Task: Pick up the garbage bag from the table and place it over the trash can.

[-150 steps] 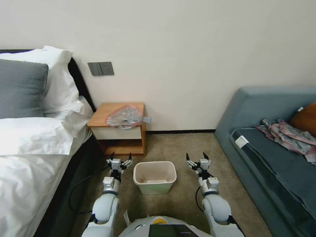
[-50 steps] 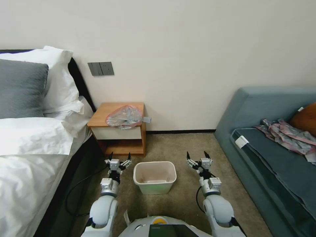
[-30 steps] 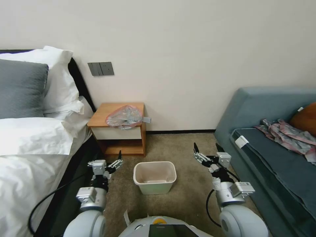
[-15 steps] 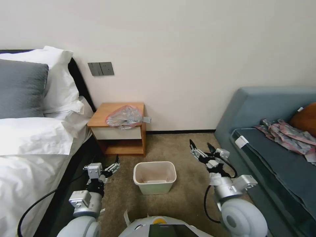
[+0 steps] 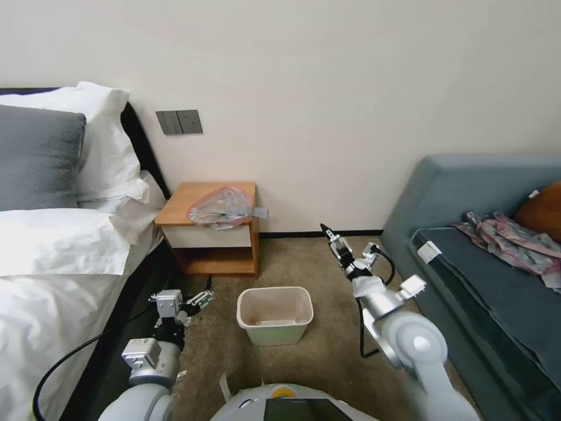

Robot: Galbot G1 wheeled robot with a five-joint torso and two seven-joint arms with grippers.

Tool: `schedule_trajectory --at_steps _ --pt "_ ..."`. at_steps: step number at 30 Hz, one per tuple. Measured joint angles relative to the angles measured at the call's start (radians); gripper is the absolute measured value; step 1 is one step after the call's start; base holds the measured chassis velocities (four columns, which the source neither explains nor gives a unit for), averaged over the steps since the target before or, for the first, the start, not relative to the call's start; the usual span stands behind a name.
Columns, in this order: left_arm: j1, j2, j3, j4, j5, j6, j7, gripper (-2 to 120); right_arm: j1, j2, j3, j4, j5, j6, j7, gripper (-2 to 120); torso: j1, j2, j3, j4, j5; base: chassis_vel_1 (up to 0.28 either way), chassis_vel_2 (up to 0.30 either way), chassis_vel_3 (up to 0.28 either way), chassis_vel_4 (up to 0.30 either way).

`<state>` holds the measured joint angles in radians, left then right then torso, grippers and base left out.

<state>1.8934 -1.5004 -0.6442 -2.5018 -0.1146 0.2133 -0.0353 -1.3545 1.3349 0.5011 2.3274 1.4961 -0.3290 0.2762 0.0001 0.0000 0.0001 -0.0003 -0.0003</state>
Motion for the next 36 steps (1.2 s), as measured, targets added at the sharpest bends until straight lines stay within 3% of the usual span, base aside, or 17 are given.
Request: schedule_trajectory --at_steps 6,20,36 --pt "0.001 0.002 0.000 0.001 -0.002 -0.001 0.000 100 0.182 0.034 -0.063 -0.198 0.156 0.025 -0.001 100 0.000 0.000 0.000 0.0006 0.0002 0.000 0.000 0.000 0.000" --pt "0.011 0.037 -0.004 0.001 -0.053 -0.023 0.012 100 0.413 0.107 -0.199 -0.494 0.265 0.046 -0.015 100 0.000 0.000 0.000 0.0003 0.0001 0.000 0.000 0.000 0.000" --pt "0.012 0.032 -0.005 0.002 -0.055 -0.027 0.012 100 0.608 0.190 -0.274 -0.825 0.151 0.016 -0.100 100 0.000 0.000 0.000 0.0004 0.0002 0.000 0.000 0.000 0.000"
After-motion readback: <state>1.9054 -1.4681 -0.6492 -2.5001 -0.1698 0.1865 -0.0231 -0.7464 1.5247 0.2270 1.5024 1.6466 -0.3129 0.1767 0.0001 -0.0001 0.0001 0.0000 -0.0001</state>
